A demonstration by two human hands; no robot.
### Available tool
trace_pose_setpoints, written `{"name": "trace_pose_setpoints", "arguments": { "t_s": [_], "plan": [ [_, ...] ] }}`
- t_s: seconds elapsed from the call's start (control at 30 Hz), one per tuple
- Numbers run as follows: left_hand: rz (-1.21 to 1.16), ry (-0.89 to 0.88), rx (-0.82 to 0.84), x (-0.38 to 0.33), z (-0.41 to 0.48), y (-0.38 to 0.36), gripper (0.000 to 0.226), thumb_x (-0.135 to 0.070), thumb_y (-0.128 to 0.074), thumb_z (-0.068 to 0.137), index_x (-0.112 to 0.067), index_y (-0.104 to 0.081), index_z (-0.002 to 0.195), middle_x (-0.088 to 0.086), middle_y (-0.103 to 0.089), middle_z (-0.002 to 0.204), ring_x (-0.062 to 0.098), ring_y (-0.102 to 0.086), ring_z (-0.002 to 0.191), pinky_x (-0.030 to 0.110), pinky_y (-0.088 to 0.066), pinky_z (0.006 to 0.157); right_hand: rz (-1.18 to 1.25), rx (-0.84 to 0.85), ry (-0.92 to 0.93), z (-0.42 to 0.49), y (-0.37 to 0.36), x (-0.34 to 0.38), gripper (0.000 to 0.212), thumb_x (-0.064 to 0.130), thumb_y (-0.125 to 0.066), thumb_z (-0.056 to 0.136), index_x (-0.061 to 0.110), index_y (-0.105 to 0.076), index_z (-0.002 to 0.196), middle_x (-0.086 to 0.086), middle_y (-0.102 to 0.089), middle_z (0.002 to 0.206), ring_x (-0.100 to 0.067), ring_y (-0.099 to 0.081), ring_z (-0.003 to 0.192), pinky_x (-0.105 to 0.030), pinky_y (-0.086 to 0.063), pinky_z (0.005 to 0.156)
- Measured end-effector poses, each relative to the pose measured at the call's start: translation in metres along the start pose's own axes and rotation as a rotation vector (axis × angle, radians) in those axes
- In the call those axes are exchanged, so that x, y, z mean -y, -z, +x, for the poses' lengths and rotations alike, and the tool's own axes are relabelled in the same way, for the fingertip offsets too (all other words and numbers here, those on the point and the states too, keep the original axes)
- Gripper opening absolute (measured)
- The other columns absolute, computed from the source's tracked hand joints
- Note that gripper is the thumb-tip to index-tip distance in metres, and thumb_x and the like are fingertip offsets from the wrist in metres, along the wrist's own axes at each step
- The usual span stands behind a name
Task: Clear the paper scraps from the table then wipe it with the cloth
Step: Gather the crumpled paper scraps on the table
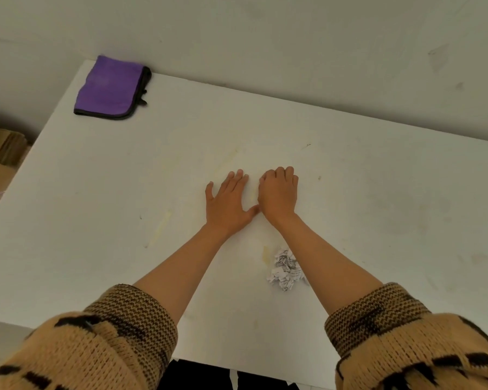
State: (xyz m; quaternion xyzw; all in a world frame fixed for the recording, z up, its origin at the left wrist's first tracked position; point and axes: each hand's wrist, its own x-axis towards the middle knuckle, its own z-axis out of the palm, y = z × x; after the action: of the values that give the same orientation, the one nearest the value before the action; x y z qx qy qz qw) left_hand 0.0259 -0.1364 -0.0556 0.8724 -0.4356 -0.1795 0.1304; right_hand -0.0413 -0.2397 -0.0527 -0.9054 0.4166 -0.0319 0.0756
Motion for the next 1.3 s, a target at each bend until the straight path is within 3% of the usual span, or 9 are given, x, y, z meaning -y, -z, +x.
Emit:
{"name": "trace_pose_setpoints", "arguments": {
  "t_s": [0.13, 0.23, 0.33, 0.47, 0.73, 0.83, 1.0, 1.13, 1.3],
  "plan": [
    [-0.020, -0.013, -0.089, 0.000, 0.001, 0.000, 0.069, -0.053, -0.052, 0.086, -0.023, -0.030, 0.144, -0.004, -0.025, 0.153, 0.015, -0.016, 0.142, 0.041, -0.005, 0.110, 0.057, 0.162, 0.002, 0.003, 0.011, 0.001, 0.028, 0.020, -0.036, 0.096, 0.003, -0.055, 0.106, -0.013, -0.056, 0.110, -0.031, -0.040, 0.109, -0.035, -0.031, 0.090],
    [-0.168, 0.002, -0.262, -0.003, -0.001, 0.002, 0.051, -0.041, -0.061, 0.085, -0.020, -0.050, 0.131, 0.005, -0.051, 0.121, 0.023, -0.041, 0.112, 0.027, -0.024, 0.088, 0.376, 0.335, -0.108, -0.001, 0.025, -0.006, 0.027, 0.022, -0.037, 0.095, 0.006, -0.058, 0.088, -0.011, -0.058, 0.090, -0.028, -0.045, 0.096, -0.037, -0.038, 0.081],
    [-0.637, 0.017, -0.132, -0.013, -0.004, 0.009, 0.030, -0.027, -0.068, 0.083, -0.018, -0.063, 0.111, 0.002, -0.054, 0.094, 0.011, -0.050, 0.081, 0.016, -0.036, 0.075, 0.842, 0.517, -0.292, -0.009, 0.044, -0.012, 0.025, 0.017, -0.042, 0.096, 0.011, -0.054, 0.076, 0.000, -0.048, 0.072, -0.015, -0.044, 0.072, -0.027, -0.036, 0.065],
    [-0.813, 0.023, -0.086, -0.031, -0.010, 0.021, 0.005, -0.018, -0.068, 0.083, -0.015, -0.067, 0.087, 0.003, -0.065, 0.084, 0.010, -0.058, 0.071, 0.016, -0.046, 0.068, 1.078, 0.597, -0.406, -0.019, 0.064, -0.027, 0.017, 0.014, -0.047, 0.092, 0.008, -0.053, 0.077, -0.003, -0.047, 0.076, -0.013, -0.040, 0.069, -0.024, -0.031, 0.061],
    [-0.804, 0.153, 0.311, -0.035, -0.042, 0.025, 0.016, -0.010, -0.077, 0.073, -0.007, -0.063, 0.080, 0.007, -0.071, 0.071, 0.014, -0.069, 0.063, 0.027, -0.051, 0.070, 0.463, 0.728, -0.146, -0.045, 0.069, -0.044, 0.032, 0.023, -0.053, 0.088, 0.017, -0.038, 0.060, -0.002, -0.045, 0.064, -0.021, -0.044, 0.064, -0.033, -0.039, 0.069],
    [-0.725, 0.264, 0.349, -0.034, -0.058, 0.020, 0.037, -0.012, -0.082, 0.068, -0.011, -0.049, 0.086, 0.013, -0.072, 0.075, 0.017, -0.067, 0.062, 0.033, -0.050, 0.072, 0.184, 0.685, 0.042, -0.065, 0.055, -0.042, 0.022, 0.030, -0.048, 0.089, 0.015, -0.053, 0.074, -0.008, -0.064, 0.096, -0.030, -0.049, 0.100, -0.040, -0.034, 0.089],
    [-0.534, 0.165, 0.217, -0.039, -0.083, 0.004, 0.013, -0.009, -0.074, 0.074, -0.017, -0.064, 0.077, 0.004, -0.068, 0.073, 0.016, -0.065, 0.068, 0.027, -0.051, 0.065, 0.016, 0.423, 0.305, -0.101, 0.042, -0.048, 0.023, 0.031, -0.047, 0.092, 0.020, -0.067, 0.096, -0.002, -0.063, 0.099, -0.024, -0.042, 0.106, -0.037, -0.027, 0.088],
    [-0.458, 0.102, -0.013, -0.042, -0.095, -0.014, 0.008, -0.009, -0.074, 0.075, -0.015, -0.069, 0.073, 0.002, -0.054, 0.082, 0.013, -0.052, 0.071, 0.019, -0.043, 0.065, 0.122, 0.282, 0.270, -0.109, 0.039, -0.054, 0.014, 0.037, -0.060, 0.085, 0.025, -0.064, 0.091, 0.002, -0.061, 0.096, -0.021, -0.043, 0.103, -0.033, -0.025, 0.086],
    [-0.473, 0.094, -0.029, -0.041, -0.102, -0.020, 0.005, -0.011, -0.065, 0.084, -0.012, -0.065, 0.090, 0.001, -0.063, 0.083, 0.013, -0.058, 0.074, 0.019, -0.044, 0.067, 0.117, 0.238, 0.319, -0.110, 0.036, -0.058, 0.019, 0.032, -0.053, 0.090, 0.024, -0.068, 0.098, -0.001, -0.059, 0.101, -0.023, -0.041, 0.107, -0.033, -0.026, 0.087]
  ]
}}
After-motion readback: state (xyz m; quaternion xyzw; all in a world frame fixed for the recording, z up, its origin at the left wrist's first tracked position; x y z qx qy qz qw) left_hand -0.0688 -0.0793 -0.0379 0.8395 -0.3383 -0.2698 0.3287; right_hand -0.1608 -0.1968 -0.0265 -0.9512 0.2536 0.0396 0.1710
